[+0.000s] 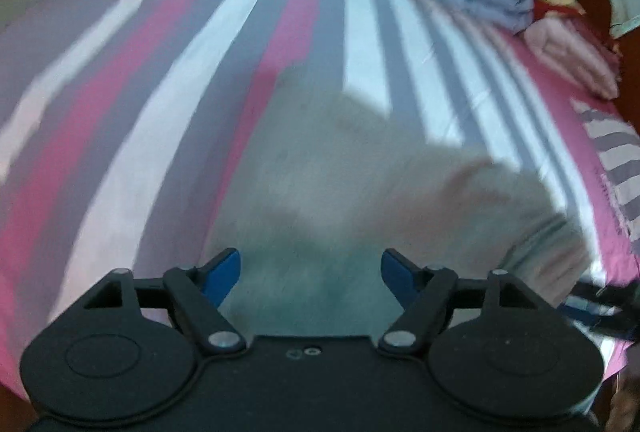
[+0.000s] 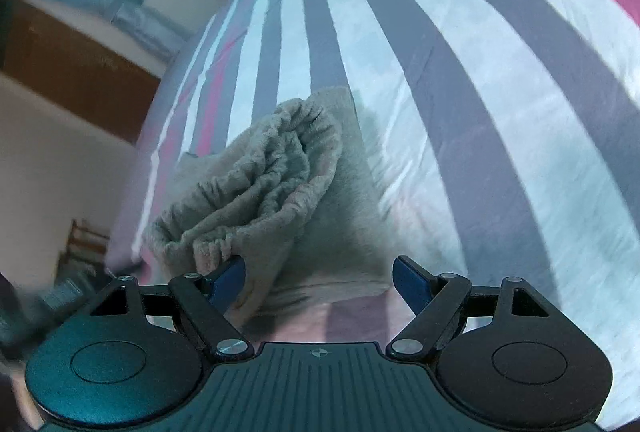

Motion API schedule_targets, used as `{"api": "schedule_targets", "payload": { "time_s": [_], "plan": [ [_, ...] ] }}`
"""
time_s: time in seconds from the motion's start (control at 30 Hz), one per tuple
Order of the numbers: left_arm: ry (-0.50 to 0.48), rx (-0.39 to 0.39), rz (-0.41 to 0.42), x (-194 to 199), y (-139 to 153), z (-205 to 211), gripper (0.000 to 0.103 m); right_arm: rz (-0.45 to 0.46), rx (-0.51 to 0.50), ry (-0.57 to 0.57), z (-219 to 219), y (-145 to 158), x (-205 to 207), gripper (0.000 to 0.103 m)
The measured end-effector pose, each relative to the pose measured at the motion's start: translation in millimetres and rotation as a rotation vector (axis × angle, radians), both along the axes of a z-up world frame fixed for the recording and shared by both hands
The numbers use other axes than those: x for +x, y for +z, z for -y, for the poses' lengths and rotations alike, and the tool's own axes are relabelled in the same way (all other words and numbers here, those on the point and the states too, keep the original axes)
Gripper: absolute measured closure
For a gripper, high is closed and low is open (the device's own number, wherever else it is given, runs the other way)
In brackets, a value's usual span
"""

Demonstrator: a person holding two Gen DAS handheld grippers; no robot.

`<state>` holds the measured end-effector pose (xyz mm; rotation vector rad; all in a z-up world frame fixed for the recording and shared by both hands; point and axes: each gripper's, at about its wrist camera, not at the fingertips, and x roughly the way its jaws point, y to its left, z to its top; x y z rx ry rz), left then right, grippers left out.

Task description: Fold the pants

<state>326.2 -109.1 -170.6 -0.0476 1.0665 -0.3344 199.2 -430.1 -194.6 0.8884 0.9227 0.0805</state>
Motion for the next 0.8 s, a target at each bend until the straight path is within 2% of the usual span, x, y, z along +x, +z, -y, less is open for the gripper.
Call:
{"api": "schedule_targets", "payload": {
  "time_s": [0.1,0.17,0.27,0.33,0.43,0.53,0.6,0.63,0.67,0.8],
  "plan": [
    [-0.012,0.021,0.006,-8,-16,-2,0.037,0.000,-0.066,-0.009,-4,10,2,0.022],
    [-0.021,0.038,0.031,-12,-15,1,0.037,0.000,-0.097,-0.022,-3,15,-1,0.022],
    [-0.007,0.021,0.036,-12,-14,-2,0.043,0.030,-0.119,-0.069,1,26,-6,0.022],
    [-0.002,0.008,0.031,-12,-14,-7,0.046,0.036,-0.075,-0.064,0,28,-4,0.022],
    [0.003,-0.025,0.019,-8,-15,-11,0.046,-0.031,-0.012,-0.021,-14,19,7,0.022],
    [0.009,-0.043,0.015,-6,-15,-17,0.046,-0.105,-0.052,-0.026,-28,6,15,0.022],
    [0.008,-0.048,0.014,-5,-17,-20,0.046,-0.069,-0.015,-0.037,-32,2,15,0.024],
    [0.010,-0.049,0.012,-5,-17,-20,0.046,-0.037,-0.022,-0.040,-35,5,13,0.051],
    [0.012,-0.050,0.011,-4,-18,-20,0.046,-0.016,-0.058,-0.028,-40,9,15,0.064],
    [0.023,-0.054,0.023,-8,-19,-19,0.046,0.030,-0.105,0.032,-49,13,21,0.070]
  ]
}}
